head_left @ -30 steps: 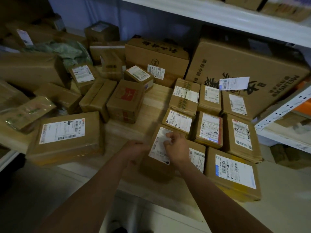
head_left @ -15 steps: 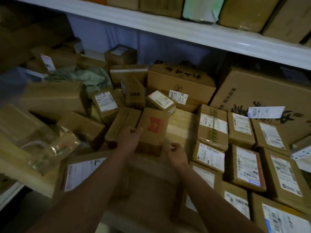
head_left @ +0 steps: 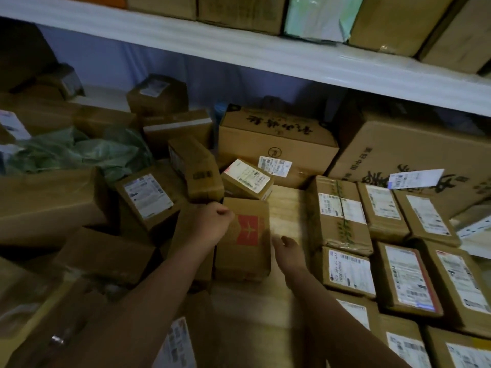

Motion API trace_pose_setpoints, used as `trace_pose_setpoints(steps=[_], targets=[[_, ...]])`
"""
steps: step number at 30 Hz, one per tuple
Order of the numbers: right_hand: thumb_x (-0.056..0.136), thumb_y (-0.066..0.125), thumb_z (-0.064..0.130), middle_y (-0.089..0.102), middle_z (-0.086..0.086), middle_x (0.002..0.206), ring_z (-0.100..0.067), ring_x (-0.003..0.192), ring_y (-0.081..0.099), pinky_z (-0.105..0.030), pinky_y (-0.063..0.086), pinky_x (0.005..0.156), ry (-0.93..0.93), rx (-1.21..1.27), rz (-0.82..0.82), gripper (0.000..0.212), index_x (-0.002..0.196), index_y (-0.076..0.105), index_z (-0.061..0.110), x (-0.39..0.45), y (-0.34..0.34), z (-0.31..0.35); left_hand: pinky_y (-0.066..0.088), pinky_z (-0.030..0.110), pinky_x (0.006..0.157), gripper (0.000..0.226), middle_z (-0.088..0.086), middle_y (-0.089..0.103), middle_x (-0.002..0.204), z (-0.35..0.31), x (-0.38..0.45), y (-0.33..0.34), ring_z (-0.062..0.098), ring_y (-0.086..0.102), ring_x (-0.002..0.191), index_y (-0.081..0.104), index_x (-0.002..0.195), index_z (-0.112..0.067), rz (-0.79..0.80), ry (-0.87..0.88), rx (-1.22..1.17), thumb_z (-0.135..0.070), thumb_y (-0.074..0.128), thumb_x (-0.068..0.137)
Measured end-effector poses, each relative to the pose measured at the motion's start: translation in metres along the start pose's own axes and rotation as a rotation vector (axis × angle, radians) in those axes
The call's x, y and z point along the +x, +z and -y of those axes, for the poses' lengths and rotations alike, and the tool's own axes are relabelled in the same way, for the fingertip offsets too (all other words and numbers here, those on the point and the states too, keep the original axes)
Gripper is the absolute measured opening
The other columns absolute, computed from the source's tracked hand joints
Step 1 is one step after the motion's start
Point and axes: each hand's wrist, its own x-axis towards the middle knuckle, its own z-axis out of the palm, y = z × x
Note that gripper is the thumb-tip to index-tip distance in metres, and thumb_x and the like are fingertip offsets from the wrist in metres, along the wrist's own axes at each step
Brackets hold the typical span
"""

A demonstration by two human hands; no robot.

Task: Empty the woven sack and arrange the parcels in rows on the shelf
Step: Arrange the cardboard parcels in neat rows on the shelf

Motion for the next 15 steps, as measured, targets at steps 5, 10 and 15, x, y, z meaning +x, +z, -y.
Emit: trace_pose_setpoints(steps=[5,10,15], targets=[[0.095,0.046,0.047,0.044,-0.012,0.145,-0.028,0.129,0.046,-0.039,0.038,0.104,-0.198,-0.186,-0.121,0.056,0.14,0.045,0.015,0.041,-0.008,0.028,0.041,0.028,0.078,0.029,0.004,0.06,0.12,-0.014,0.028,0.011,0.018,0.054,0.102,0.06,0.121,-0.017,0.024,-0.019,-0.026,-0.024,0.054,0.093],[0.087,0.054,0.055,0.037,-0.01,0.148,-0.029,0.135,0.037,-0.044,0.038,0.107,-0.364,-0.422,-0.133,0.067,0.142,0.042,0.019,0.088,0.002,0.071,0.04,0.026,0.076,0.023,0.005,0.06,0.119,-0.03,0.066,0.012,0.016,0.054,0.102,0.06,0.116,-0.015,-0.009,0.008,-0.016,-0.018,0.048,0.096],[0.079,0.066,0.05,0.034,-0.012,0.147,-0.031,0.134,0.032,-0.047,0.033,0.109,-0.49,-0.638,-0.104,0.078,0.144,0.036,0.021,0.131,0.022,0.106,0.041,0.025,0.08,0.026,0.006,0.06,0.12,-0.029,0.088,0.01,0.019,0.055,0.111,0.059,0.119,-0.013,-0.09,0.042,0.032,-0.018,0.049,0.096]])
